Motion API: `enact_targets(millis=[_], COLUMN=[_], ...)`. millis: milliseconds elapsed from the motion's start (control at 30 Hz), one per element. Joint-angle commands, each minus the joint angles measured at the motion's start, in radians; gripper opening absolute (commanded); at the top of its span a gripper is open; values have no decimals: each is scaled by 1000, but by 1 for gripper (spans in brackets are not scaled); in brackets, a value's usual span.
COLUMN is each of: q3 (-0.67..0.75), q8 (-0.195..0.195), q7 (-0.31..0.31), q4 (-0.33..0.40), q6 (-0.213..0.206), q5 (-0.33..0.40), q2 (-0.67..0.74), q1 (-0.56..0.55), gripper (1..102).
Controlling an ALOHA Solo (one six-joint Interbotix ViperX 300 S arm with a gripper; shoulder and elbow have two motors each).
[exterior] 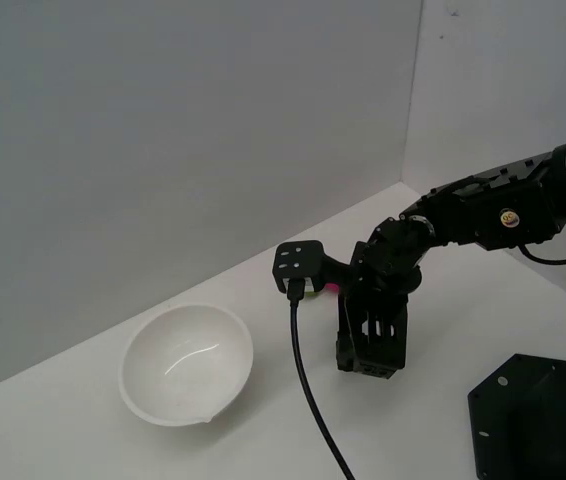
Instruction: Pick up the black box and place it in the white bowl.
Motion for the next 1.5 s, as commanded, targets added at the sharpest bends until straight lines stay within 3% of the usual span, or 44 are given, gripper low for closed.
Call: enact_targets(millis=[0, 233, 400, 467, 1000, 1233, 1467], q3=[6, 31, 44, 51, 135, 265, 388], q8=[6, 6, 6, 6, 5, 3, 2], q7=[5, 5, 6, 6, 14, 89, 212], q4=[-5, 3, 3, 5, 5, -14, -86], q6=[-12, -12, -12, -12, -12, -12, -12], q5=[-6, 5, 5, 6, 5, -17, -89], q2=[0, 23, 37, 41, 129, 256, 379], q1=[-5, 0, 6, 6, 32, 74, 130], gripper=[62, 61, 40, 37, 33, 33, 33])
